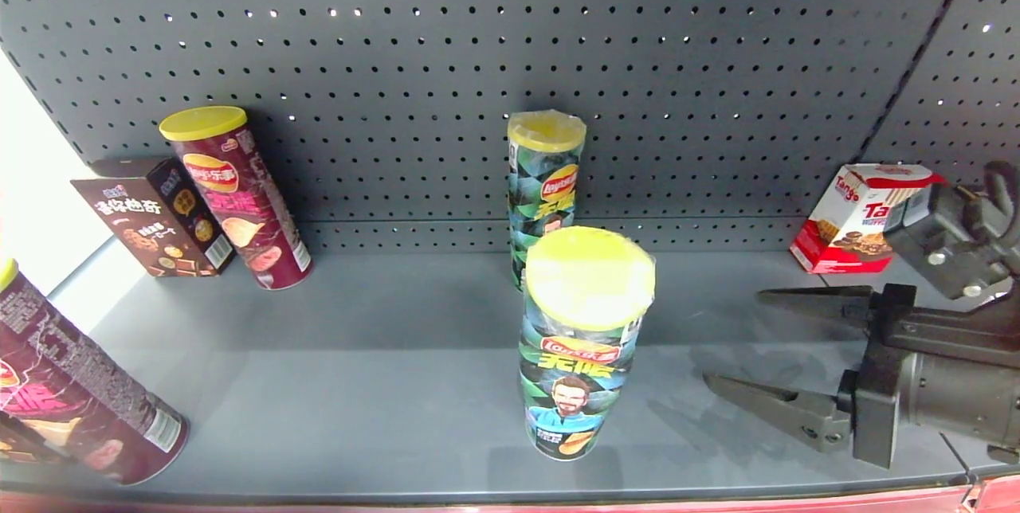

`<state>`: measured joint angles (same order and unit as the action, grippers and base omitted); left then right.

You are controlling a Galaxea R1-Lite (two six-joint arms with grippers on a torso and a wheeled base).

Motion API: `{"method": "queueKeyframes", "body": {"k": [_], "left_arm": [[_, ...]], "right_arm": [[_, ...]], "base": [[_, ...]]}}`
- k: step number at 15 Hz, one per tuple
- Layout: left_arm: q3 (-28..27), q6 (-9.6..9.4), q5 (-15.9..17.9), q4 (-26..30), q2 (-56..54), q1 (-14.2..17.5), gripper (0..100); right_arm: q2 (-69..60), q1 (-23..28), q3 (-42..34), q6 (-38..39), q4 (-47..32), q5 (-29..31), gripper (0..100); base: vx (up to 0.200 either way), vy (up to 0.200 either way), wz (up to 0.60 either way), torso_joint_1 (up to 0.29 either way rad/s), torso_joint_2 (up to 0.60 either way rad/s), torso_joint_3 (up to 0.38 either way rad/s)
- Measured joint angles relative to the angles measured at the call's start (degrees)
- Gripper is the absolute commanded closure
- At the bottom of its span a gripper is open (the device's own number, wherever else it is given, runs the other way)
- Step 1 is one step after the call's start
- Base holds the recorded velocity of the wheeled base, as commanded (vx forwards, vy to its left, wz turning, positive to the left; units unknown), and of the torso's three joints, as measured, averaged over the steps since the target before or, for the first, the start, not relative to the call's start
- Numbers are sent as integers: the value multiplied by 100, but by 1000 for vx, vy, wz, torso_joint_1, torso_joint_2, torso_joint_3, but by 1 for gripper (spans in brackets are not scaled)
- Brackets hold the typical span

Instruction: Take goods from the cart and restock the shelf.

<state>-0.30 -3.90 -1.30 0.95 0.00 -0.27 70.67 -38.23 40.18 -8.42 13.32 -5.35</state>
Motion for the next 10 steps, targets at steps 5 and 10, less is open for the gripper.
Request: {"method": "queueKeyframes", "body": {"k": [5, 10], "left_arm": [[-11, 10, 0, 9, 0, 0, 0], [-13, 11, 16, 17, 0, 0, 0]], "right_arm": [[315, -280, -113, -50, 6, -28, 0], [413, -673, -280, -52, 20, -217, 0]], "base": [[0, 0, 0, 0, 0, 0], [0, 0, 0, 0, 0, 0]]}}
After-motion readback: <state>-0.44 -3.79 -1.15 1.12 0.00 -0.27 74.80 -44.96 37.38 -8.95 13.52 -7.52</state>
